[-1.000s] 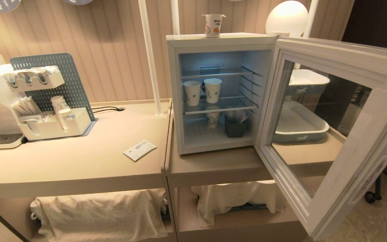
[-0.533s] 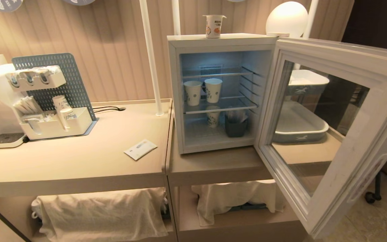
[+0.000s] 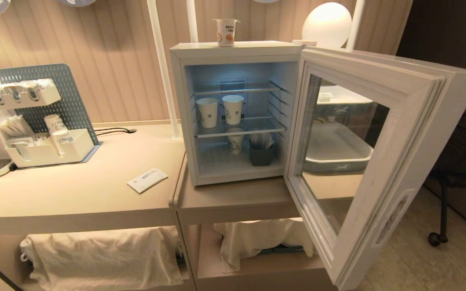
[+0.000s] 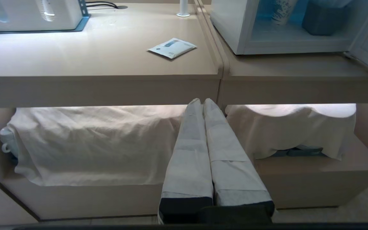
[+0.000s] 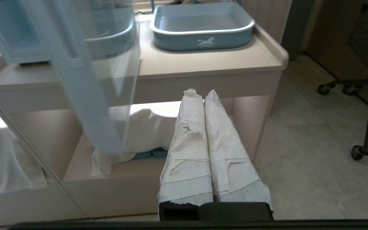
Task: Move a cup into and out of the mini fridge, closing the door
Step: Close the freezer door
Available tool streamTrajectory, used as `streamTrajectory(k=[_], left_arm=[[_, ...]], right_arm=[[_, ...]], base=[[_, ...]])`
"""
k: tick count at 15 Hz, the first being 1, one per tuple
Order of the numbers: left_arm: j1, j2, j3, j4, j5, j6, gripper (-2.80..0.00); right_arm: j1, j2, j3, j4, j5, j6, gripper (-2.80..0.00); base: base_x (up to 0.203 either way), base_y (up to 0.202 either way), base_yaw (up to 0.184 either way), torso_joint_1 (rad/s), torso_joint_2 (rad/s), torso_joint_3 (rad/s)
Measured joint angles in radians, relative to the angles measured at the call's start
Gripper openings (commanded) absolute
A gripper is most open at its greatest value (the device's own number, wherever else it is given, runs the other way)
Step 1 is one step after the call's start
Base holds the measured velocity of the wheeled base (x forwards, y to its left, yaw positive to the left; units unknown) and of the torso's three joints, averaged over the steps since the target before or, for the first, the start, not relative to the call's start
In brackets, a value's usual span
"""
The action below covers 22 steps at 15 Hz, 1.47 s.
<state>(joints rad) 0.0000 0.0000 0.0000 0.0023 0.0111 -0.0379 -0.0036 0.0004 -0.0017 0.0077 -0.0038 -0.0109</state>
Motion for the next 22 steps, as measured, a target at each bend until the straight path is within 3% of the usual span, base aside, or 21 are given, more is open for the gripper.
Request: streamTrajectory(k=[5,7,11,14,17,20,22], left_arm=[[0.000,0.000,0.000,0.000,0.000,0.000,-2.80],[0.002,0.000,0.000,0.000,0.000,0.000,-2.80],[0.002,0.000,0.000,-0.001,0.000,0.000,-2.80],[0.001,0.000,0.000,-0.001,0.000,0.000,-2.80],[0.001,0.000,0.000,-0.001,0.000,0.000,-2.80],[0.001,0.000,0.000,-0.001,0.000,0.000,-2.80],[0.001,0.000,0.000,-0.001,0.000,0.000,-2.80]], right_arm=[[0.000,0.000,-0.007,0.024,-0.004,0.006,-2.80],[0.002,0.013,-0.070,0.049,-0.005,0.038,-2.80],[0.038,0.214,-0.444,0.184,0.021,0.244,-2.80],[0.094,0.541,-0.531,0.109,0.091,0.384,-2.80],[0.081,0.876,-0.517,-0.149,0.290,0.488,-2.80],[-0.033,1.144,-0.510,-0.401,0.673,0.556,-2.80],[-0.074,1.280,-0.510,-0.518,0.870,0.571,-2.80]], base=[[0.000,-0.046,0.001,0.001,0.00,0.001],[0.000,0.000,0.000,0.000,0.00,0.000],[0.000,0.000,0.000,0.000,0.00,0.000],[0.000,0.000,0.000,0.000,0.00,0.000],[0.000,0.000,0.000,0.000,0.00,0.000],[0.000,0.000,0.000,0.000,0.00,0.000],[0.000,0.000,0.000,0.000,0.00,0.000]])
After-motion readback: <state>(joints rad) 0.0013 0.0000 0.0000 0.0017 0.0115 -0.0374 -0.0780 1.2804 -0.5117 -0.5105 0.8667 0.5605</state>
